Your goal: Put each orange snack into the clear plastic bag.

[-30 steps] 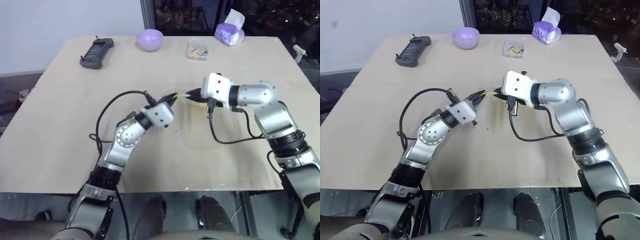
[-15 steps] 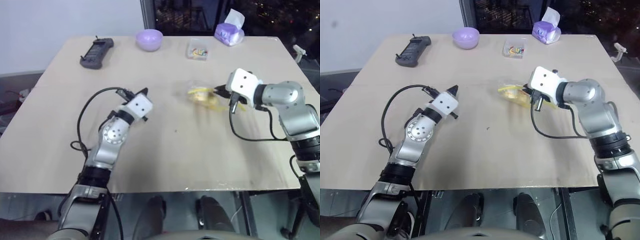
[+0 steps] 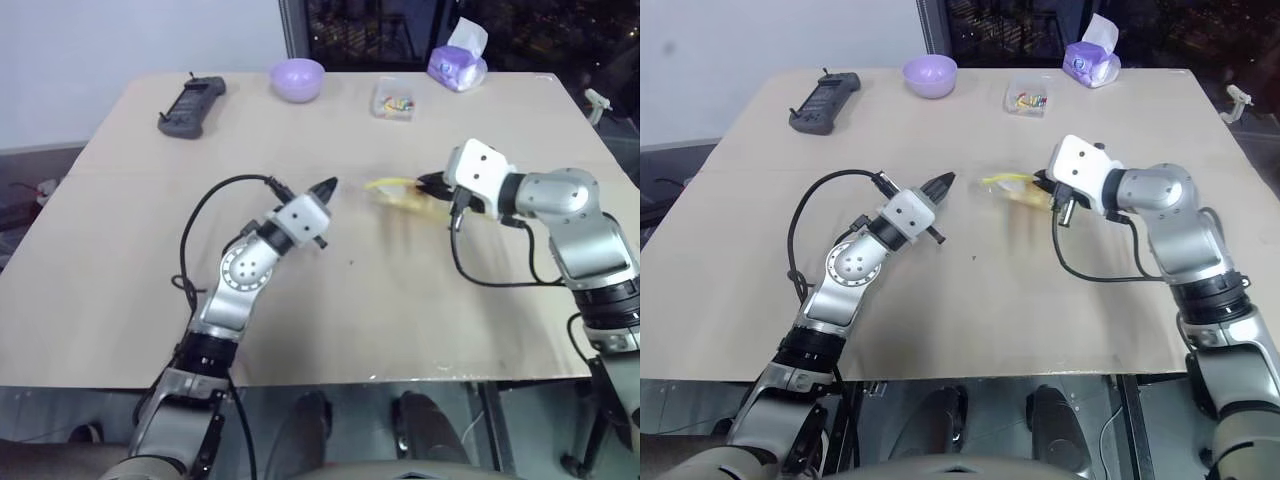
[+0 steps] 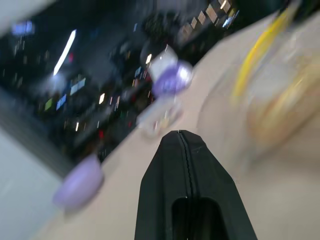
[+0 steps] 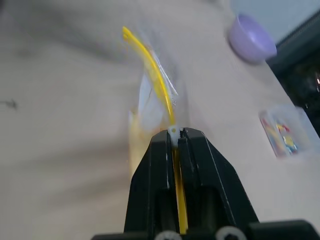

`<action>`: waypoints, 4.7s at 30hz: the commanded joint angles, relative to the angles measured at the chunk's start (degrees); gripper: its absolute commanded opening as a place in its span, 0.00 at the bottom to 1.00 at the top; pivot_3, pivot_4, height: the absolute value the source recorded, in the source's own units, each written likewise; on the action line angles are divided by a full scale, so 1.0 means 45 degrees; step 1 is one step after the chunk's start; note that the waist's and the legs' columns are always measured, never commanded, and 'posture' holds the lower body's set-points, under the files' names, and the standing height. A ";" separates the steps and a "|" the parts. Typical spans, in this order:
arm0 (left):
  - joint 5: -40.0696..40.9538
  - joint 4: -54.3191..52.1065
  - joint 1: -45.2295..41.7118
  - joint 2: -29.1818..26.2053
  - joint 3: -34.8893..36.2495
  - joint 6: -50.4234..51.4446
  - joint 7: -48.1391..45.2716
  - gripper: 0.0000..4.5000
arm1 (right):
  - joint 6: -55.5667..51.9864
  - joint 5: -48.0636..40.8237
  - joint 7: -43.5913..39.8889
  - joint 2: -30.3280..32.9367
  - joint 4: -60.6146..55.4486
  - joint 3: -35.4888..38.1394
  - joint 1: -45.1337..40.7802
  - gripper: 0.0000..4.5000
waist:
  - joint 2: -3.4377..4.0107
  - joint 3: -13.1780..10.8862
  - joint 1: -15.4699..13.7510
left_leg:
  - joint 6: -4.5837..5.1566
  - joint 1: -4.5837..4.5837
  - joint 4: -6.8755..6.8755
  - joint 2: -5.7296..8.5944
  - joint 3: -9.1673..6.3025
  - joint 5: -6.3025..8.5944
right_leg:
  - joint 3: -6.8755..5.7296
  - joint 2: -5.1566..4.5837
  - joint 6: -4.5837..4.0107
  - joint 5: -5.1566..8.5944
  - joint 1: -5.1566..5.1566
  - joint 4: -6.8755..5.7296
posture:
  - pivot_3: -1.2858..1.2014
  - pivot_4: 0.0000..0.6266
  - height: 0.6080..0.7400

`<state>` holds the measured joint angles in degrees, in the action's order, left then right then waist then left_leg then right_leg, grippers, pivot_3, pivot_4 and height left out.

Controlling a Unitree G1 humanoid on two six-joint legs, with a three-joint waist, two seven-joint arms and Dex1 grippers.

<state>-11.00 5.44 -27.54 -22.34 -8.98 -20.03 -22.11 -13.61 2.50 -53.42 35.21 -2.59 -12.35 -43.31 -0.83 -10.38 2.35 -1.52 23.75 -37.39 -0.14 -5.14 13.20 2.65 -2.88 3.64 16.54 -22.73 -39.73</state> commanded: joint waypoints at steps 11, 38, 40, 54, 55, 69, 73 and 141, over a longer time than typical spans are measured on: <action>0.0608 -0.0924 -0.0411 -0.0539 0.0221 -0.0053 -0.1144 0.05 | 0.1038 0.0190 -0.0014 -0.0332 -0.0320 -0.0128 -0.0812 0.00 | 0.0000 0.0000 -0.0025 | 0.0001 0.0002 0.0000 0.0002 -0.0001 0.0000 | -0.0002 0.0000 0.0000 0.0000 0.0000 0.0003 | 0.52 0.24 1.00; 0.0741 -0.1026 0.0097 -0.0434 0.0029 -0.0150 -0.1397 0.49 | 0.0954 0.0331 -0.0134 -0.0376 -0.0326 -0.0155 -0.0602 0.00 | 0.0000 0.0000 -0.0012 | 0.0001 0.0000 0.0000 0.0002 -0.0002 0.0000 | -0.0002 0.0001 0.0000 0.0000 0.0000 0.0001 | 0.52 0.24 1.00; 0.0579 -0.0810 0.0097 -0.0449 0.0082 -0.0143 -0.1293 0.49 | 0.0931 0.0323 -0.0143 -0.0380 -0.0360 -0.0153 -0.0594 0.00 | 0.0000 0.0000 -0.0014 | 0.0001 -0.0001 0.0000 0.0002 -0.0002 0.0000 | -0.0002 0.0001 0.0000 0.0000 0.0000 0.0001 | 0.52 0.24 1.00; 0.0564 -0.0472 -0.0269 -0.0109 -0.0003 -0.0096 -0.1126 0.49 | 0.0742 0.0267 -0.0192 -0.0369 -0.0592 -0.0119 -0.0518 0.00 | 0.0000 0.0000 -0.0022 | 0.0001 0.0001 0.0000 0.0002 -0.0002 0.0000 | -0.0002 0.0001 0.0000 0.0000 0.0000 0.0002 | 0.52 0.24 1.00; 0.0537 -0.0426 -0.0310 -0.0072 -0.0014 -0.0085 -0.1123 0.49 | 0.0731 0.0265 -0.0196 -0.0371 -0.0605 -0.0118 -0.0515 0.00 | 0.0000 0.0000 -0.0024 | 0.0001 0.0001 0.0000 0.0002 -0.0001 0.0000 | -0.0002 0.0001 0.0000 0.0000 0.0000 0.0002 | 0.52 0.24 1.00; 0.0436 0.0018 -0.0561 0.0079 -0.0118 -0.0025 -0.1138 0.01 | 0.0598 0.0291 -0.0168 -0.0329 -0.0693 -0.0047 -0.0478 0.00 | 0.0000 0.0000 -0.0017 | 0.0001 0.0001 0.0000 0.0002 -0.0001 0.0000 | -0.0002 0.0001 0.0000 0.0000 0.0000 0.0002 | 0.52 0.24 1.00; 0.0380 0.0067 -0.0607 0.0126 -0.0151 0.0000 -0.1103 0.01 | 0.0553 0.0285 -0.0154 -0.0344 -0.0768 -0.0053 -0.0429 0.00 | 0.0000 0.0000 -0.0016 | 0.0001 0.0000 0.0000 0.0002 -0.0001 0.0000 | -0.0002 0.0001 0.0000 0.0000 0.0000 0.0002 | 0.52 0.24 1.00; -0.1077 0.0518 -0.0349 -0.0217 0.0342 -0.0096 0.0145 0.00 | 0.0166 0.0381 0.0052 -0.0115 -0.0490 -0.0059 -0.0405 0.01 | 0.0000 0.0000 -0.0020 | 0.0001 0.0000 0.0000 0.0002 -0.0001 0.0000 | -0.0002 0.0001 0.0000 0.0000 0.0000 0.0002 | 0.52 0.24 1.00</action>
<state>-14.47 7.44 -28.30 -22.25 -9.82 -20.71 -24.58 -13.02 4.04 -53.45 33.17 -3.98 -14.34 -44.70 -0.83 -10.38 2.25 -1.51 23.75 -37.39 -0.13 -5.14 13.20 2.64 -2.88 3.64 16.54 -22.73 -39.72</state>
